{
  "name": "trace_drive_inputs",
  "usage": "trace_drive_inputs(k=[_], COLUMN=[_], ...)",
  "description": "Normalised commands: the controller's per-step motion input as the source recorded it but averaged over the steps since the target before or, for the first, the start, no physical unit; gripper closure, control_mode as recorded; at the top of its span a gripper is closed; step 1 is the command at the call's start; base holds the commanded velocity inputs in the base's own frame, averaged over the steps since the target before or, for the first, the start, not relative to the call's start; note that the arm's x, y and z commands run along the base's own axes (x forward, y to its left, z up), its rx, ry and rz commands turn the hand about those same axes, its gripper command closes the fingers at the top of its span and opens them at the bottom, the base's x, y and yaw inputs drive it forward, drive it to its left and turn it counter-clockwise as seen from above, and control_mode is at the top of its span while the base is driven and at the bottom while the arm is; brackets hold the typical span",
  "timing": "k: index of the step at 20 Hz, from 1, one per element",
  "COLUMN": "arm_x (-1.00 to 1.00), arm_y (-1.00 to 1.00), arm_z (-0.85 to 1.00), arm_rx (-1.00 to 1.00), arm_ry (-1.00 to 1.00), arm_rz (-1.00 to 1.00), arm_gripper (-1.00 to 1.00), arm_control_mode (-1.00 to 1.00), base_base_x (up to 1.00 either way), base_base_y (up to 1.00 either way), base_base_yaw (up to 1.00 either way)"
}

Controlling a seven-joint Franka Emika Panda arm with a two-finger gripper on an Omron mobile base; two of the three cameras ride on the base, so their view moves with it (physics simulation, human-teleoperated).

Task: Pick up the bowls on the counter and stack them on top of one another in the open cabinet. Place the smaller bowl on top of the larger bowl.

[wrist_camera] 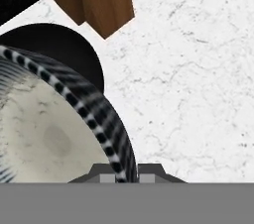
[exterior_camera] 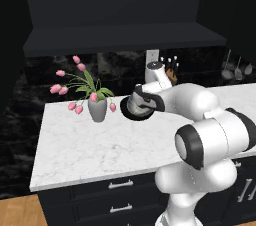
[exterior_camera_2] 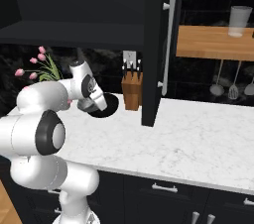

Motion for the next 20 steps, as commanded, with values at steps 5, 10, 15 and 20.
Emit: trace_drive_inputs(k=[5,10,15,20], arm_x=[0.26,0.76,0.16,0.00], arm_y=[0.00,0.00,0.00,0.00], arm_z=[0.20,0.00,-0.29,-0.52], arm_rx=[0.00,0.00,0.00,0.00], arm_ry=[-0.01,0.00,0.03,0.01], arm_rz=[0.00,-0.01,-0.01,0.00], arm_gripper=[1.00,1.00,1.00,1.00], arm_control_mode=[-1.00,-1.00,-1.00,-1.00], base_base_x=[0.00,0.00,0.00,0.00], base_base_y=[0.00,0.00,0.00,0.00], base_base_yaw=[0.00,0.00,0.00,0.00])
